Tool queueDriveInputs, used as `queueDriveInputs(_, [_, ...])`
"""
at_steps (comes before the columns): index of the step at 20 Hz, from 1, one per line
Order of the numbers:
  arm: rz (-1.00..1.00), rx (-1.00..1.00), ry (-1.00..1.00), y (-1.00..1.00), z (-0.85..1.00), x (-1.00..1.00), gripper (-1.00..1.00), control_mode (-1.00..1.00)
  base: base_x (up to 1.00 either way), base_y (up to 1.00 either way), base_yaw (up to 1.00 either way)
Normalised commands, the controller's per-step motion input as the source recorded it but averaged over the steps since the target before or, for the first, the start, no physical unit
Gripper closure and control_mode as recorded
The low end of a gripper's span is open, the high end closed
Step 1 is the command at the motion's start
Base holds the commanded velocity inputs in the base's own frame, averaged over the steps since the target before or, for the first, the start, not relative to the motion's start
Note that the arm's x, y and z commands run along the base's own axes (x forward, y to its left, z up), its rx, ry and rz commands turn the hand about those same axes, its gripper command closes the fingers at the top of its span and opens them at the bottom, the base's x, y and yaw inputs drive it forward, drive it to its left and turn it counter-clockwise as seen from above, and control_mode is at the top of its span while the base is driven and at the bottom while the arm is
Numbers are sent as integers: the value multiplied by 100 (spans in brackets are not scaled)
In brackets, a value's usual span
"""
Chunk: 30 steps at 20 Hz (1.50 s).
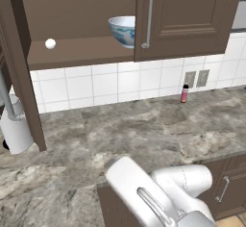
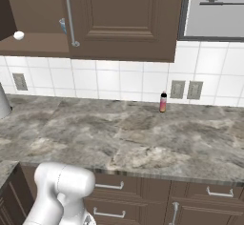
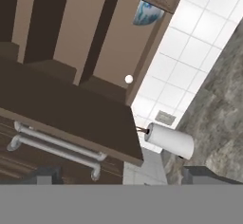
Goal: Pick the mug and place it in the sink. Pick the bowl and place it in the open cabinet and then close the cabinet.
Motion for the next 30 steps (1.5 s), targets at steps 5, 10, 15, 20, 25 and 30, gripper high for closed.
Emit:
queueDriveInputs(5, [0,0,0,49,0,-1,-100,-100,0,0,0])
queueDriveInputs(10, [0,0,0,52,0,-2,-100,-100,0,0,0])
queueDriveInputs(15, [-3,4,3,25,1,-24,-100,-100,0,0,0])
queueDriveInputs(20, [0,12,8,20,8,-14,-100,-100,0,0,0])
queueDriveInputs(25, [-3,6,9,39,0,2,-100,-100,0,0,0])
queueDriveInputs(30, [-7,3,8,41,0,0,-100,-100,0,0,0])
